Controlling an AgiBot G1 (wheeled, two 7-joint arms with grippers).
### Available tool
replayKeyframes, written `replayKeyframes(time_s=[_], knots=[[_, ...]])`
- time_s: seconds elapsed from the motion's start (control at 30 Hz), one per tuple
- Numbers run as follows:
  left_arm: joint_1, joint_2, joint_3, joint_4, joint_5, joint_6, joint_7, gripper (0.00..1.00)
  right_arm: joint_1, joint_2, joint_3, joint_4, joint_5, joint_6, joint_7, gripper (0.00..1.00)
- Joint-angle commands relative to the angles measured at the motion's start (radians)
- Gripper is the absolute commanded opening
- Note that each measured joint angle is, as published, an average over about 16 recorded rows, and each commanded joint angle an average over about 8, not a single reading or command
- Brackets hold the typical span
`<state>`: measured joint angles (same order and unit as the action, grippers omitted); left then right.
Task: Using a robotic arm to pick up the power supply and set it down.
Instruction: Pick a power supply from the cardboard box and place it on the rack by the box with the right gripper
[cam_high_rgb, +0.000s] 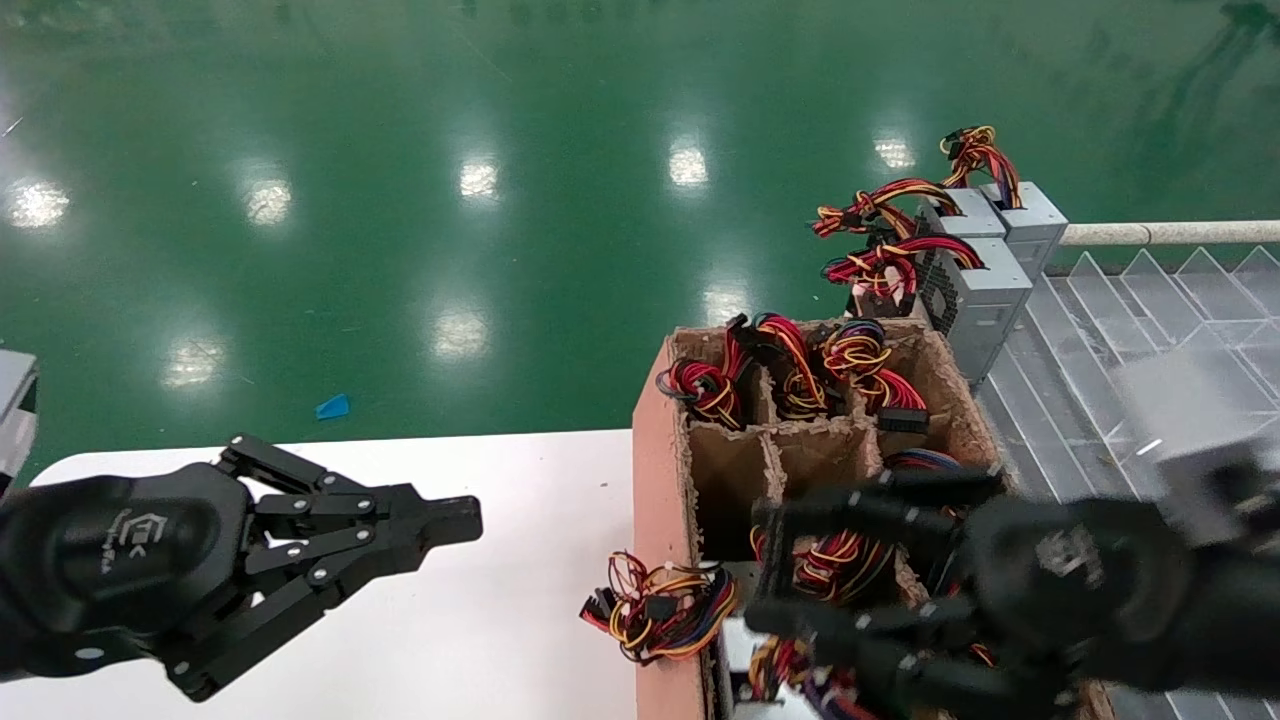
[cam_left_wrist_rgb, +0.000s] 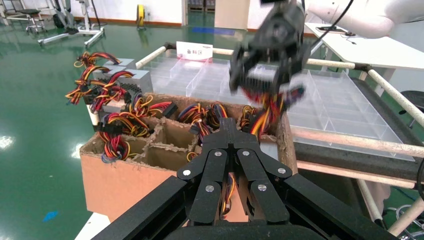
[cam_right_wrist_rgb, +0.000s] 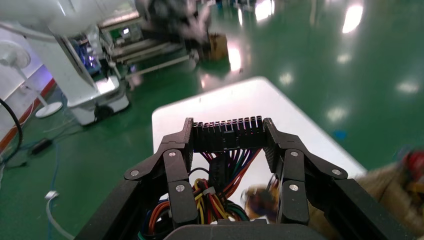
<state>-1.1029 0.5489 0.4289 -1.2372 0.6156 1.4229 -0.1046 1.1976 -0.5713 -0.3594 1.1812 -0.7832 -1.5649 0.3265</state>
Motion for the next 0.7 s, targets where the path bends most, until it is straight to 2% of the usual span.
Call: replayKeyframes(time_s=[0.03, 0.37, 0.7], knots=[[0.000, 0.000, 0.000, 0.000, 0.000, 0.000, 0.000, 0.00, 0.019, 0.007, 0.008, -0.011, 0.027, -0.012, 0.000, 0.00], [0.000, 0.000, 0.000, 0.000, 0.000, 0.000, 0.000, 0.00, 0.183, 0.018, -0.004, -0.050, 0.112, -0.018, -0.034, 0.00], [0.000, 0.000, 0.000, 0.000, 0.000, 0.000, 0.000, 0.00, 0.367, 0.018, -0.013, -0.130, 0.110, -0.006, -0.119, 0.00]])
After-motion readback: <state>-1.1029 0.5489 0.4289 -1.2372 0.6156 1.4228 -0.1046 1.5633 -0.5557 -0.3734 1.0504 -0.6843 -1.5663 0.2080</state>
